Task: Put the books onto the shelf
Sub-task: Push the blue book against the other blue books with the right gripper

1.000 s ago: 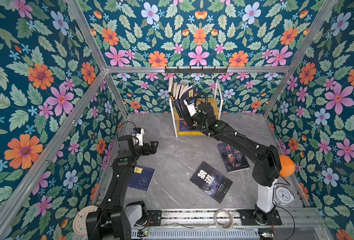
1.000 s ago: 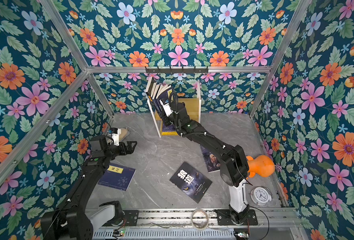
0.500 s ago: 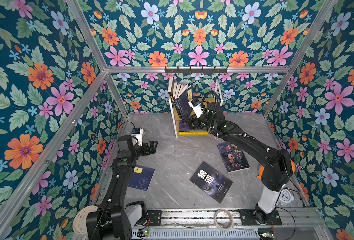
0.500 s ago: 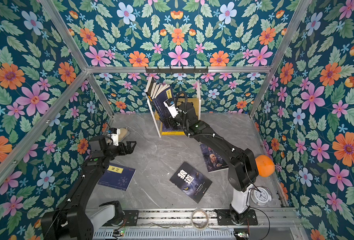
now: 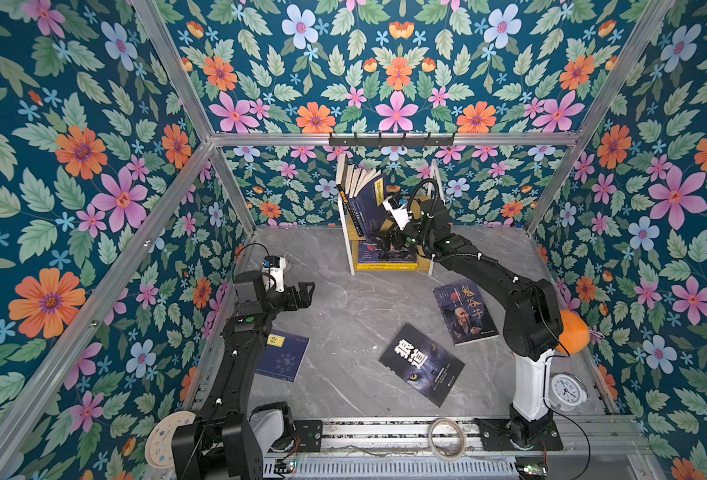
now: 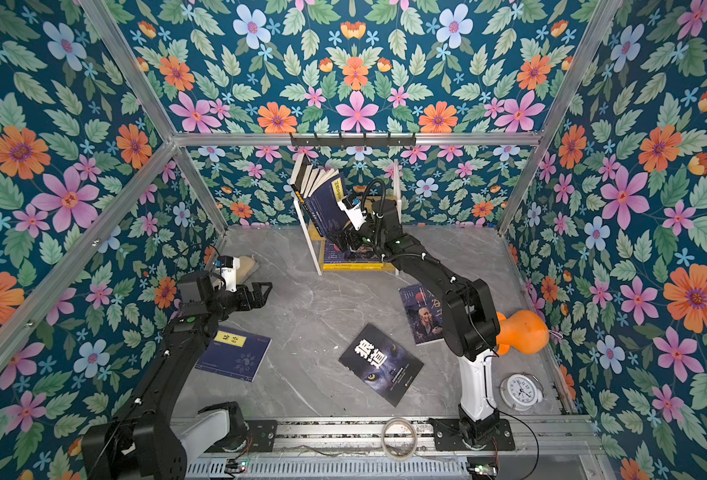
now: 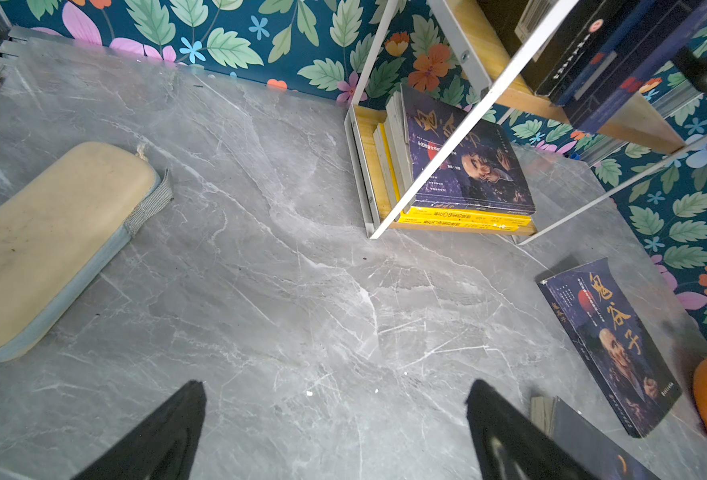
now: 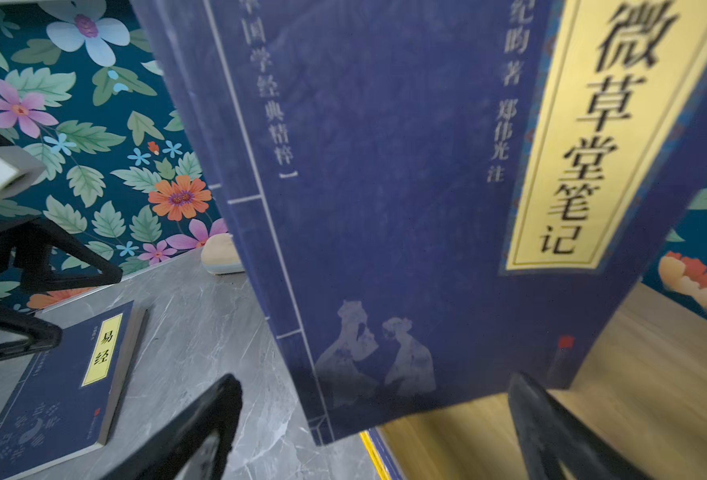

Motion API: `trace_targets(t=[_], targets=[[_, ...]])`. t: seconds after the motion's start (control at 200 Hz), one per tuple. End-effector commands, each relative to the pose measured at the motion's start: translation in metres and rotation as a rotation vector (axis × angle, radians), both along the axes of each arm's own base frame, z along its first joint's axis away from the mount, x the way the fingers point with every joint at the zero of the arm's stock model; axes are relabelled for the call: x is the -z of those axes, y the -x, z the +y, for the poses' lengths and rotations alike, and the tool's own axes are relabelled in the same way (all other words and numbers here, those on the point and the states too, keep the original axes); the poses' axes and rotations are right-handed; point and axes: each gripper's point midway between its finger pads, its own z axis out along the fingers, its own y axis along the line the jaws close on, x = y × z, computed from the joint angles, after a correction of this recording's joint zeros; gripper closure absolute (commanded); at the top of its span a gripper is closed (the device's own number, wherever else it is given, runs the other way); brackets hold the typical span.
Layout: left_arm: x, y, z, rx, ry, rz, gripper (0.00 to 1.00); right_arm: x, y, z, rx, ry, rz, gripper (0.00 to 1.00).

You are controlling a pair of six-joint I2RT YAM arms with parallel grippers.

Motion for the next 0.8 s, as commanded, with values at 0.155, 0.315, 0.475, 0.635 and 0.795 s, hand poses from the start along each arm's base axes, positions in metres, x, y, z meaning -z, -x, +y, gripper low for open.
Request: trace_targets(t=[0.155, 0.315, 0.475, 0.635, 0.795], targets=[[-0.007, -0.003, 0.001, 0.001, -0.007, -0.035, 0.0, 0.005, 0.006, 0.02, -0.145, -0.031, -0.018, 0.01], [-0.007, -0.003, 0.001, 0.001, -0.007, -0.035, 0.0, 0.013, 0.001, 0.023, -0.148, -0.023, -0.009, 0.03], [-0.006, -0.004, 0.002, 0.001, -0.007, -0.033, 0.0, 0.02, -0.005, 0.021, -0.137, -0.018, 0.001, 0.11], [-0.005, -0.004, 0.002, 0.0, -0.006, -0.029, 0.0, 0.023, -0.007, 0.021, -0.137, -0.01, 0.005, 0.16], [-0.005, -0.004, 0.002, 0.0, -0.008, -0.03, 0.0, 0.024, -0.011, 0.018, -0.12, 0.002, -0.006, 0.21]])
